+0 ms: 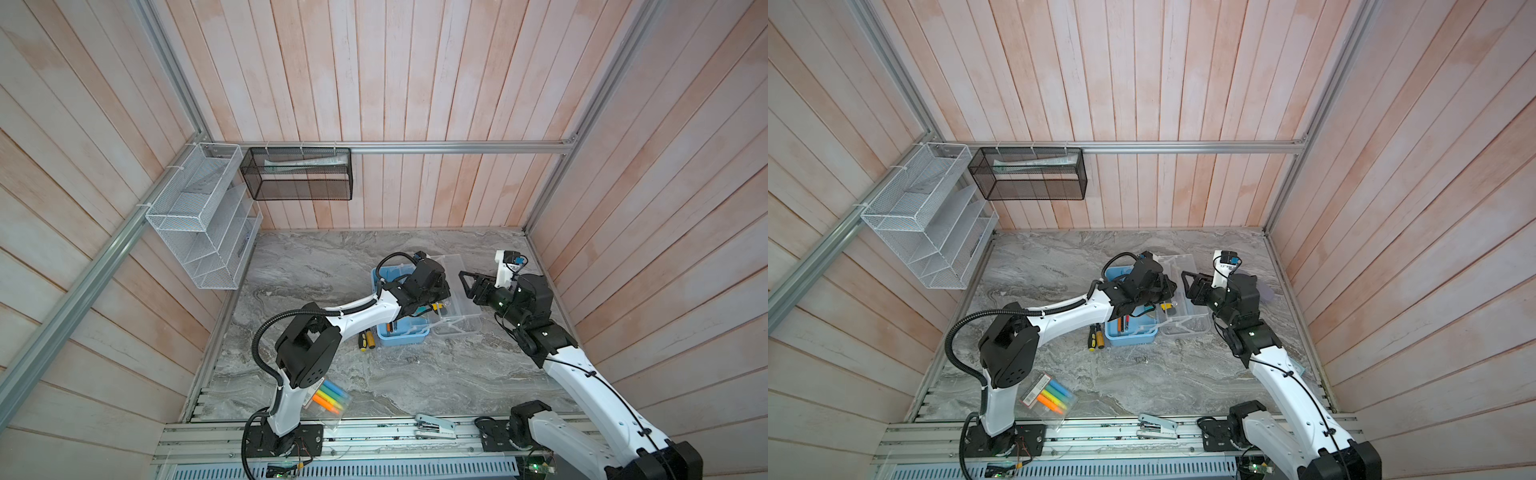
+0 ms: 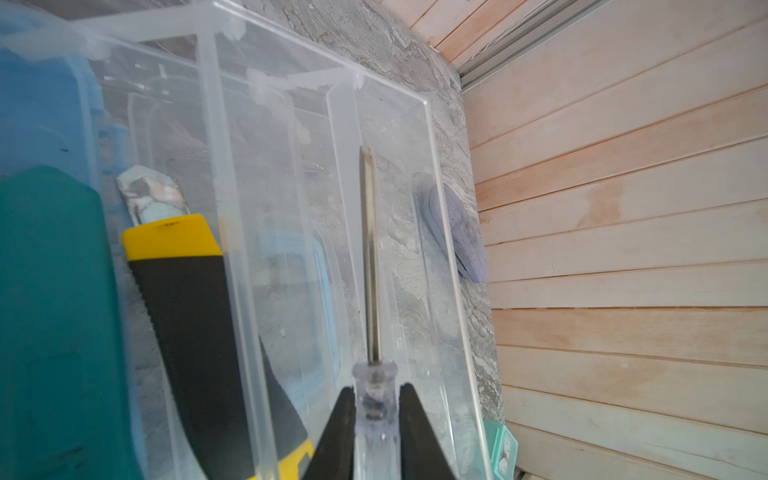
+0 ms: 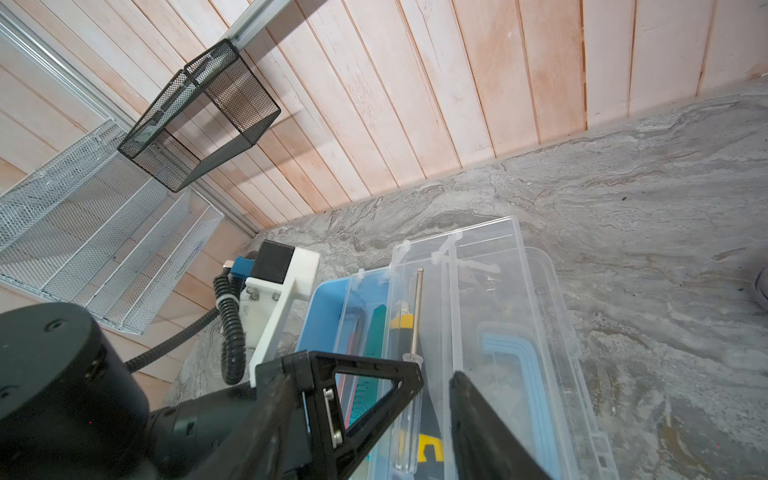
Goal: Pack the tool kit
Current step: 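Lift the clear screwdriver and lower it into the clear lid compartment, then open the left gripper and move it back over the remaining screwdrivers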
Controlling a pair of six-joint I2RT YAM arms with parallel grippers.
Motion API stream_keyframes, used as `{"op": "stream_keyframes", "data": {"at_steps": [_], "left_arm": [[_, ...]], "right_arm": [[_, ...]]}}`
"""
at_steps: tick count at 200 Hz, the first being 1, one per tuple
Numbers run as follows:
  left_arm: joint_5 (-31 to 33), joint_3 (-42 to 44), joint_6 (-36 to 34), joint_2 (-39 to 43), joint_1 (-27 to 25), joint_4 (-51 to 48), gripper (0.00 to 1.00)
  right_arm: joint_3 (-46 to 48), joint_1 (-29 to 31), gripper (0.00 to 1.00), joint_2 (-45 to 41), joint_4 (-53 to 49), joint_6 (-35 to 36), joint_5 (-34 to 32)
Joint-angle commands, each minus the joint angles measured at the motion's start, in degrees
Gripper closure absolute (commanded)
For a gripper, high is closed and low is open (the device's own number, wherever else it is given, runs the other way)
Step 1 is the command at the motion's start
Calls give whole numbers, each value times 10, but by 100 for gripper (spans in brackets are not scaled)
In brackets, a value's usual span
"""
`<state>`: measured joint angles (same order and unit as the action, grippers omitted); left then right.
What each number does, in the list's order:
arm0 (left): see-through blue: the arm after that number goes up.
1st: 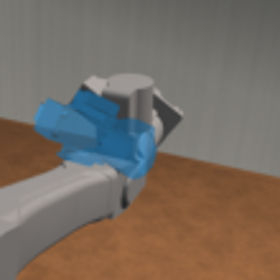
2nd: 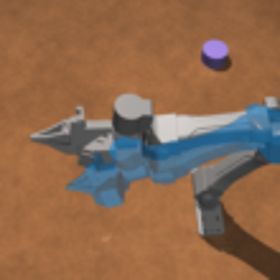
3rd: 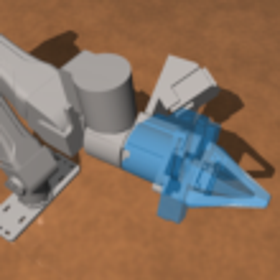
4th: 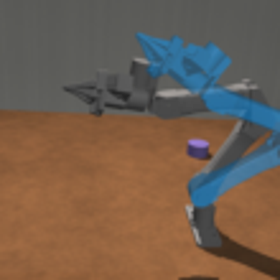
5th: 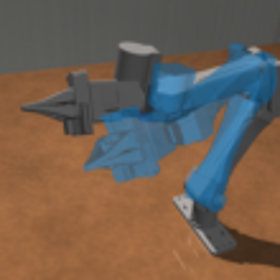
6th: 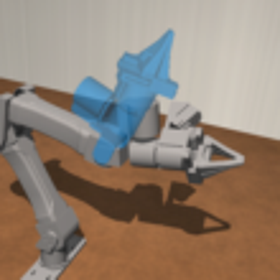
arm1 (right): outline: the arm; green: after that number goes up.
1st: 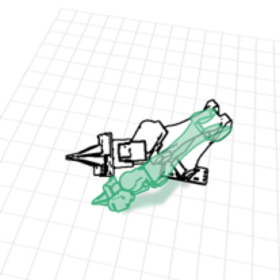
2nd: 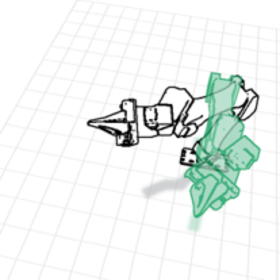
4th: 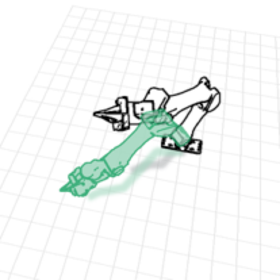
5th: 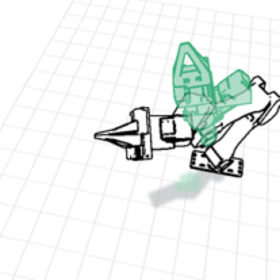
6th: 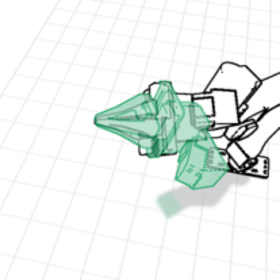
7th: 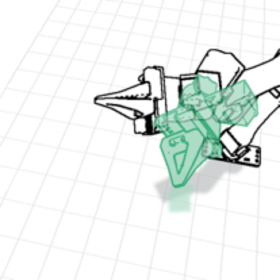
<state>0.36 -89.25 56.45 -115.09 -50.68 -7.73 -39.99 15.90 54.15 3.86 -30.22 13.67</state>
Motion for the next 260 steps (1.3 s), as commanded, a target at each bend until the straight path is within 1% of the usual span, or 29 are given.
{"op": "stream_keyframes", "data": {"at_steps": [1, 14, 26, 52, 71, 84, 96, 108, 128, 141, 153, 166, 187, 196, 200, 229, 260], "left_arm": [[-4, -8, 8, -13, 1, 10, 70], [-9, -7, 8, -13, 5, 11, 69], [-10, -4, 2, -8, 9, 15, 65], [-10, 11, -22, 22, 21, 27, 65], [-2, 38, -65, 67, 32, 37, 65], [7, 67, -91, 108, 43, 36, 62], [11, 94, -111, 147, 56, 23, 61], [27, 125, -138, 187, 64, 7, 59], [85, 160, -190, 250, 66, -54, 55], [121, 188, -209, 286, 66, -94, 50], [153, 214, -211, 314, 68, -134, 46], [174, 244, -204, 345, 70, -169, 42], [171, 298, -177, 389, 82, -204, 37], [161, 322, -164, 406, 91, -211, 25], [155, 333, -159, 411, 96, -215, 22], [126, 403, -131, 438, 116, -203, 23], [114, 432, -122, 420, 127, -193, 24]], "right_arm": [[8, -5, 38, 0, 6, 2, 15], [5, -4, 37, 3, 5, 1, 18], [2, -4, 37, 4, 3, 2, 20], [-2, -4, 38, 4, 1, 2, 21], [-2, -4, 38, 3, 3, 0, 24], [-1, -4, 38, 6, 8, -4, 29], [-2, -3, 38, 10, 10, -8, 37], [-2, -3, 38, 18, 12, -12, 45], [-4, 4, 40, 30, 15, -11, 53], [-5, 21, 39, 38, 11, -5, 47], [-8, 45, 39, 44, 3, 2, 27], [-13, 75, 38, 51, -9, 12, 0], [-18, 111, 38, 65, -30, 25, -36], [-18, 118, 38, 70, -33, 26, -43], [-18, 119, 38, 72, -35, 26, -43], [-24, 126, 38, 85, -45, 26, -39], [-32, 135, 40, 90, -47, 24, -40]]}}
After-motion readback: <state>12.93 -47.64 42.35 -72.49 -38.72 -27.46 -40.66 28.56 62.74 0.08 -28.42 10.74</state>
